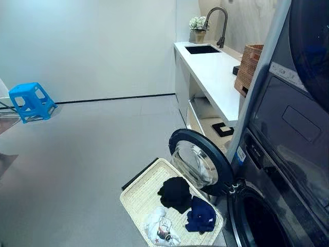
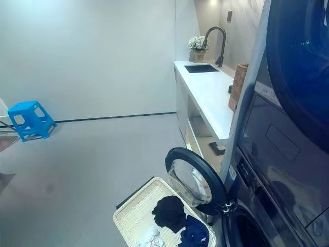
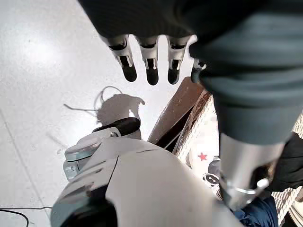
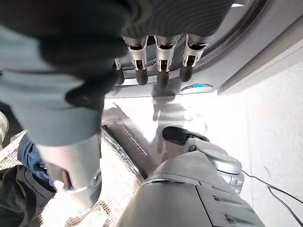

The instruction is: Put the clothes into the washing machine.

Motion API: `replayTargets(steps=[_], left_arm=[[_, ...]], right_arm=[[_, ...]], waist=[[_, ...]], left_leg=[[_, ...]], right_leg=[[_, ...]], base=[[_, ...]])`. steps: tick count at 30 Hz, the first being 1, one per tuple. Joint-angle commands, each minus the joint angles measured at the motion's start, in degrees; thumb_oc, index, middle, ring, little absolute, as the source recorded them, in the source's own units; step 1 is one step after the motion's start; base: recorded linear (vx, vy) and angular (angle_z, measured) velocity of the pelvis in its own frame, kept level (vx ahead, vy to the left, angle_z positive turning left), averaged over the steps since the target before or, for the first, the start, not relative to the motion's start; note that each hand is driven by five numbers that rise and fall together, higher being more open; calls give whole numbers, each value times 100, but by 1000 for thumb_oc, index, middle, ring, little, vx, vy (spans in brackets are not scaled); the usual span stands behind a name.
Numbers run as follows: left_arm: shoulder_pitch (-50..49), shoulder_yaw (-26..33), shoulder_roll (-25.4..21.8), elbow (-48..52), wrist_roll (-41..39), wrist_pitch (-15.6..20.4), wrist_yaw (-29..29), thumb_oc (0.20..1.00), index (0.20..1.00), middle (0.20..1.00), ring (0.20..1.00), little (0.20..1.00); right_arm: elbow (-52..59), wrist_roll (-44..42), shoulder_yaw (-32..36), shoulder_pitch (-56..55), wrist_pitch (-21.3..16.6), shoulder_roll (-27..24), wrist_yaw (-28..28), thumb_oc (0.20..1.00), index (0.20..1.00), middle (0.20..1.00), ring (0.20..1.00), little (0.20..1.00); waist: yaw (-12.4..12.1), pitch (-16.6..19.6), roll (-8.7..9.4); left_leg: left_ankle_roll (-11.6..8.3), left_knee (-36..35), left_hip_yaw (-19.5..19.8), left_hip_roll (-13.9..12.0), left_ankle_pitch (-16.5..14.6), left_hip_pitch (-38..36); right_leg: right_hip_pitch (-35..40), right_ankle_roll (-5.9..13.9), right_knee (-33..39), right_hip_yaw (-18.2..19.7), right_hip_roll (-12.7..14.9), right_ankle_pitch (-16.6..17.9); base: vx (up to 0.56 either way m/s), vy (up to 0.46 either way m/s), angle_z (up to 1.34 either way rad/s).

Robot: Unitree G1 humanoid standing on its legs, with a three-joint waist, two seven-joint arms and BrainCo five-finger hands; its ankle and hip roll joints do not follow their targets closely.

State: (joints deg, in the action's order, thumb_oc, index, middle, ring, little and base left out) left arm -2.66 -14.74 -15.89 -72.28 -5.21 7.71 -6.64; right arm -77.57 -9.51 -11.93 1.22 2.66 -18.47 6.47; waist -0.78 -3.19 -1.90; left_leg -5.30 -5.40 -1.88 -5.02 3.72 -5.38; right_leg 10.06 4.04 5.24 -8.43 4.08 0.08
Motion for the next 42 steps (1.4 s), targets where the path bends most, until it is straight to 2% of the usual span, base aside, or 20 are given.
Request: replayTargets(steps=[1, 25, 33, 38, 40, 42], left_arm=[[479, -86, -19, -233, 249, -32, 78, 1000, 1000, 1000, 1000, 1000], [497, -50, -29, -276, 190, 61, 34, 1000, 1000, 1000, 1000, 1000], [529, 154, -78, -204, -256, 185, 347, 1000, 1000, 1000, 1000, 1000], [731, 277, -253, 3, -731, 599, 833, 1000, 1000, 1000, 1000, 1000], [964, 231, -332, 219, -974, 1002, 1209, 1000, 1000, 1000, 1000, 1000], [1174, 200, -368, 413, -1124, 1208, 1449, 1000, 1000, 1000, 1000, 1000]], right_arm=[[-322, 69, -45, 473, -35, 151, -59, 1000, 1000, 1000, 1000, 1000], [-281, 46, -71, 472, -15, 166, -63, 1000, 1000, 1000, 1000, 1000], [-234, 51, -33, 530, 17, 85, -43, 1000, 1000, 1000, 1000, 1000], [-104, -135, -43, 646, 46, -72, -42, 1000, 1000, 1000, 1000, 1000], [-30, -368, -81, 811, 45, -152, -142, 1000, 1000, 1000, 1000, 1000], [-2, -461, -138, 970, -12, -182, -198, 1000, 1000, 1000, 1000, 1000]], waist=[[-117, -200, 205], [-126, -245, 239], [-138, -310, 219], [-160, -489, 199], [-183, -744, 177], [-201, -982, 165]], left_leg=[[112, 40, -465, 214, -551, -388], [120, 40, -449, 213, -552, -369], [99, 40, -406, 181, -529, -377], [84, 40, -364, 116, -443, -229], [84, 40, -316, 74, -338, 32], [92, 40, -268, 62, -259, 245]], right_leg=[[-334, 422, -24, 98, 188, 232], [-346, 414, -24, 104, 182, 231], [-317, 405, -24, 98, 178, 218], [-475, 396, -56, 110, 178, 247], [-756, 376, -116, 112, 180, 285], [-979, 354, -162, 119, 168, 326]], base=[[-93, -92, -12], [0, 0, 0], [46, 7, 0], [35, 11, 0], [-115, 12, 4], [-253, -7, 4]])
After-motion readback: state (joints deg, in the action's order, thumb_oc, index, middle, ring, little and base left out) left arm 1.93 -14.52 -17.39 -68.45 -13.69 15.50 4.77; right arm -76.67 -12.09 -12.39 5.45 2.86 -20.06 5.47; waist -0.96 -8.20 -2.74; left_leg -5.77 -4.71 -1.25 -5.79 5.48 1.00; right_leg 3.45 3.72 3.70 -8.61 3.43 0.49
